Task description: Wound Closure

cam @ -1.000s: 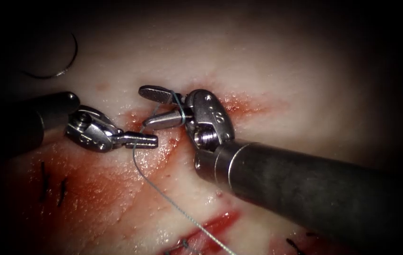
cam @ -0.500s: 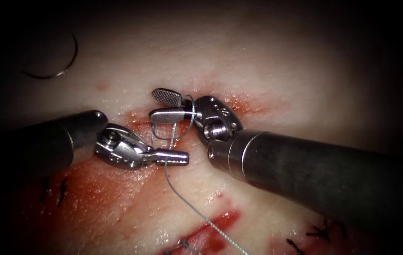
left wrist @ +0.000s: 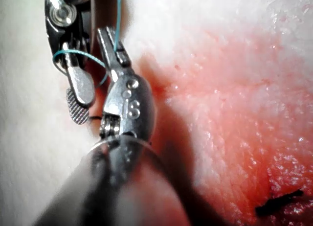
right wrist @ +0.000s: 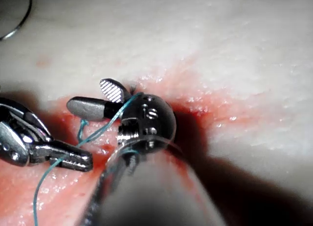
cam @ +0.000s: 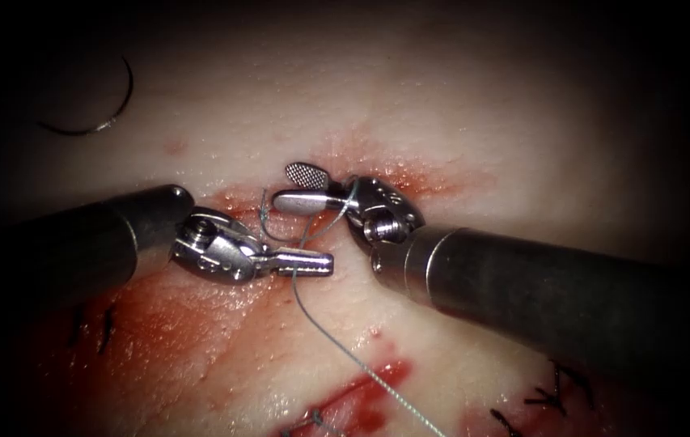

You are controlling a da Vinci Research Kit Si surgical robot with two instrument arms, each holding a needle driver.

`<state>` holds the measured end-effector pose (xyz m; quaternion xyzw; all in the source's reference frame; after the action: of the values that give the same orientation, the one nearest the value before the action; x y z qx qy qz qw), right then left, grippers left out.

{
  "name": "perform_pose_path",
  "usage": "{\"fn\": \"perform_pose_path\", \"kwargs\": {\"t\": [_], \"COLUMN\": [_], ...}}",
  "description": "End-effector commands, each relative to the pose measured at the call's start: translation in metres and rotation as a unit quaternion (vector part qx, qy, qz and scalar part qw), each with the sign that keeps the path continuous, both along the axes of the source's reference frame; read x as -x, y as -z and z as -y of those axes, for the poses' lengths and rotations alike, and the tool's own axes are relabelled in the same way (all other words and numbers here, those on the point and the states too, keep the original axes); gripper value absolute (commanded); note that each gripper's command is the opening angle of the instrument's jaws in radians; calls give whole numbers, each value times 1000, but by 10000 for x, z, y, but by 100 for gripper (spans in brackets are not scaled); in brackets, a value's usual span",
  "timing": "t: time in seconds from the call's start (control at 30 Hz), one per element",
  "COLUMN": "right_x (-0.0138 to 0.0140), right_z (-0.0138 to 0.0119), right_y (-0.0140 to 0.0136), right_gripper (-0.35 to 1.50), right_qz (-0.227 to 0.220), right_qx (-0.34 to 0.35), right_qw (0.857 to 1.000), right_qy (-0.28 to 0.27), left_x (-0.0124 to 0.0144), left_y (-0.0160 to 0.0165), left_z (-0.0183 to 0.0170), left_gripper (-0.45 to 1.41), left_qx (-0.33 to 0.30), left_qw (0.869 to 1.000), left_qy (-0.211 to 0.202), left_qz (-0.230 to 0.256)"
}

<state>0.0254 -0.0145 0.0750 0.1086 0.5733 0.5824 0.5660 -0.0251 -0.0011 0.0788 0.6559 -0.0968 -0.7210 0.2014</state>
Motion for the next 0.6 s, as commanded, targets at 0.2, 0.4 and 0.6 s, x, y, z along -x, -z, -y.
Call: {"fn": "perform_pose_path", "kwargs": {"t": [0.2,0.4,0.6], "right_x": [0,2,4], "right_z": [-5,-2,-7], "right_y": [-12,-27,-46], "right_gripper": [148,148,148], "right_qz": [60,102,122], "right_qx": [25,14,18], "right_qw": [998,995,992], "right_qy": [-6,-10,-32], "left_x": [10,12,12], "left_y": [-15,-23,-26], "left_z": [-10,-12,-15], "left_gripper": [-45,-45,-45], "left_qx": [-1,-7,-9], "left_qw": [1000,1000,1000], "left_qy": [0,0,1], "left_qz": [-3,-7,-8]}}
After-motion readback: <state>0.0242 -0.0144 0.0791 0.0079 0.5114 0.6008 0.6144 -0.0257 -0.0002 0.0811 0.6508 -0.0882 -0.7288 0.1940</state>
